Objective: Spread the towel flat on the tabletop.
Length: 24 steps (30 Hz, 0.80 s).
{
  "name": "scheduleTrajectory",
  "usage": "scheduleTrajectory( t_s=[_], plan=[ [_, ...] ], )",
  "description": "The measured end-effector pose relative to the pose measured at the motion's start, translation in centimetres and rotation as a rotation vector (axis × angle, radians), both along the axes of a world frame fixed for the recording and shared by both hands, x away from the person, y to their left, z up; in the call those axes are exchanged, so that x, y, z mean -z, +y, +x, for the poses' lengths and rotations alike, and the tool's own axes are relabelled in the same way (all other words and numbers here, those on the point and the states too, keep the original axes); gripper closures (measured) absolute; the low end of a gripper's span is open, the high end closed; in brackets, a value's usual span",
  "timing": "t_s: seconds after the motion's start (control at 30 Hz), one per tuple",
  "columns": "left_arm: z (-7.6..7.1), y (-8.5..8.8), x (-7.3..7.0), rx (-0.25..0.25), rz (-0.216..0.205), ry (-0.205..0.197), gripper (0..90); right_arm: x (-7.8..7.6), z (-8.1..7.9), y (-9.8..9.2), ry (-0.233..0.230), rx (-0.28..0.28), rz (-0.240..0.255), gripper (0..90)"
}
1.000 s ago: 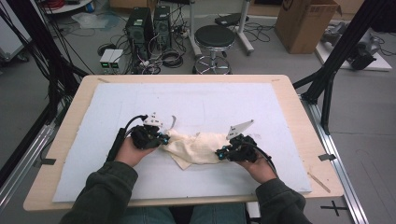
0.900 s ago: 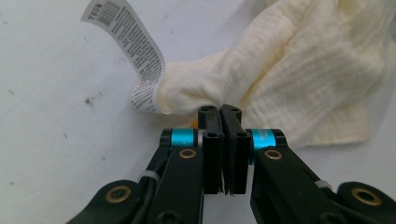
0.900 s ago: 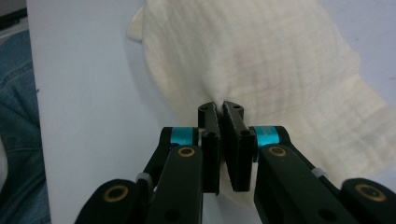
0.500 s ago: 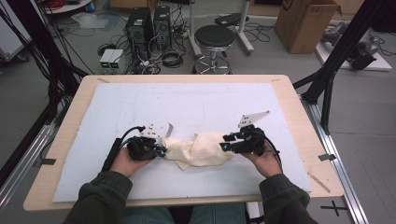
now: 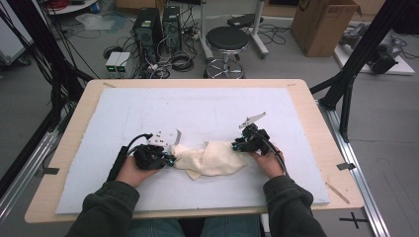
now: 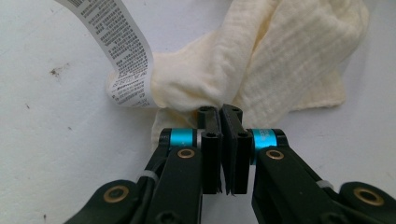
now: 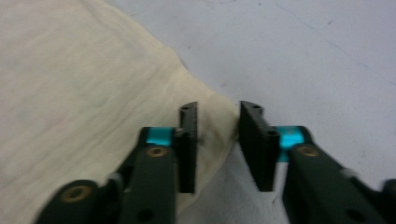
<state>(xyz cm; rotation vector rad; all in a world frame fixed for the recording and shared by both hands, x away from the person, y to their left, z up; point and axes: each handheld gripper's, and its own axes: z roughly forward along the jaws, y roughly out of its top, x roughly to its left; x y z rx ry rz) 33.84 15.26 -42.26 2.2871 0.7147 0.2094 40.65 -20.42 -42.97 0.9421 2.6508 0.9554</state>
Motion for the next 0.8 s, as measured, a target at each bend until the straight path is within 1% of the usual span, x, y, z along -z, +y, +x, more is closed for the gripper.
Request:
scheduleTrajectory(
  t_s=[0.03,0.07,0.1,0.13,0.17,0.2,0.27,0.3,0.33,0.37,0.4,0.43,0.5,0.53,0.57,0.6,0.63,0.67,0.7,0.73,0.8],
  plan=[
    [0.0,0.1,0.1,-0.005,-0.001,0.003,84.3,0.0,0.0,0.0,0.009,-0.009,0.002,83.8],
    [0.0,0.2,0.1,-0.008,-0.005,0.007,83.8,-0.1,-0.1,-0.1,0.017,-0.005,0.004,85.9],
    [0.1,0.3,0.1,-0.011,-0.008,0.014,82.6,-0.1,-0.1,-0.2,0.016,-0.008,-0.002,86.2],
    [0.1,0.4,0.1,-0.018,-0.013,0.017,79.0,-0.2,-0.1,-0.2,0.012,-0.001,-0.009,86.4],
    [0.1,0.6,0.0,-0.016,-0.022,0.02,75.1,-0.2,-0.2,-0.3,0.006,-0.002,-0.012,86.5],
    [0.1,0.8,-0.2,-0.013,-0.037,0.019,73.8,-0.3,-0.2,-0.4,0.004,-0.001,-0.008,86.5],
    [0.1,1.2,-0.6,-0.035,-0.085,0.013,69.7,-0.7,-0.3,-0.6,-0.017,0.001,0.006,86.6],
    [0.2,1.5,-1.0,-0.038,-0.096,0.011,67.3,-0.9,-0.4,-0.8,-0.026,0.007,0.021,86.6],
    [0.4,1.7,-1.2,-0.053,-0.107,0.007,66.6,-1.2,-0.5,-0.9,-0.043,0.011,0.028,86.6],
    [0.6,1.8,-1.4,-0.053,-0.104,0.001,65.6,-1.4,-0.6,-1.1,-0.05,0.014,0.04,86.6],
    [0.9,2.0,-1.8,-0.067,-0.121,-0.005,64.7,-1.5,-0.6,-1.2,-0.052,0.012,0.051,86.7],
    [1.2,2.0,-2.0,-0.078,-0.134,0.003,63.3,-1.7,-0.7,-1.3,-0.053,0.012,0.055,86.6],
    [1.9,2.0,-2.5,-0.097,-0.152,-0.005,62.6,-1.9,-0.9,-1.6,-0.067,0.02,0.049,86.6],
    [2.2,2.0,-2.7,-0.101,-0.157,-0.007,62.6,-2.1,-1.0,-1.8,-0.073,0.027,0.066,86.6],
    [2.5,2.0,-2.9,-0.111,-0.172,-0.014,62.6,-2.4,-1.1,-2.0,-0.085,0.032,0.085,86.7],
    [2.9,1.9,-3.1,-0.112,-0.175,-0.009,62.1,-2.6,-1.2,-2.1,-0.096,0.032,0.097,86.7],
    [3.4,1.7,-3.3,-0.121,-0.177,-0.009,60.3,-2.8,-1.2,-2.2,-0.101,0.032,0.099,86.7],
    [3.8,1.5,-3.5,-0.122,-0.18,-0.011,60.1,-2.9,-1.2,-2.2,-0.096,0.03,0.092,86.7],
    [4.3,1.3,-3.6,-0.126,-0.196,-0.013,59.8,-2.9,-1.2,-2.2,-0.096,0.028,0.09,86.7],
    [4.7,1.1,-3.7,-0.132,-0.221,-0.011,59.3,-2.9,-1.1,-2.3,-0.1,0.028,0.09,86.6],
    [5.7,0.5,-3.8,-0.128,-0.233,-0.003,58.4,-2.8,-1.0,-2.2,-0.097,0.028,0.093,86.6]
  ],
)
